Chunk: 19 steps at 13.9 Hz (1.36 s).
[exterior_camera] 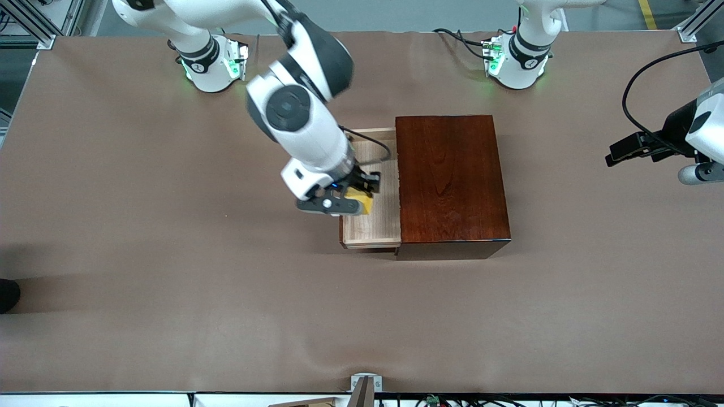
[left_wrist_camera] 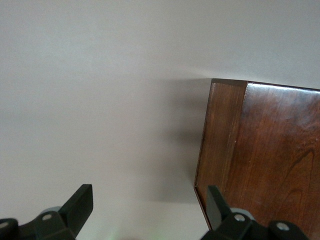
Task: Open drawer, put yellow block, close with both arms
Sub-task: 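Carry the cube over the open drawer and lower it with the right gripper, then open the right gripper and withdraw it from the drawer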
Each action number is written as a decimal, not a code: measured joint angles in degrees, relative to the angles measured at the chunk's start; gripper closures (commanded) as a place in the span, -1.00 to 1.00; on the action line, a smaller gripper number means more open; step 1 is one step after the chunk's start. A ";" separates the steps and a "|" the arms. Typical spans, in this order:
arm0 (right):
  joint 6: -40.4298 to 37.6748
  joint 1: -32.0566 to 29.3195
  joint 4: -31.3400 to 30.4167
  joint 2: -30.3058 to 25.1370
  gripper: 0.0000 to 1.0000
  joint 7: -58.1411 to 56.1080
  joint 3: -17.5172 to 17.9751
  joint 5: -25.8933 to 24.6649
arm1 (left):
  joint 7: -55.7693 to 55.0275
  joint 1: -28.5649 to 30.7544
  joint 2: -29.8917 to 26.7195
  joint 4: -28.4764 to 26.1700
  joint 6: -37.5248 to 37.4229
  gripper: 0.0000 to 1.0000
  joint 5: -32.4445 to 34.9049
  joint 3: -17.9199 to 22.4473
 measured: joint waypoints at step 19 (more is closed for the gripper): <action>-5.69 -1.07 4.11 5.08 -1.00 0.17 -1.80 7.21 | 0.05 0.76 0.01 0.40 2.69 -1.00 0.00 0.07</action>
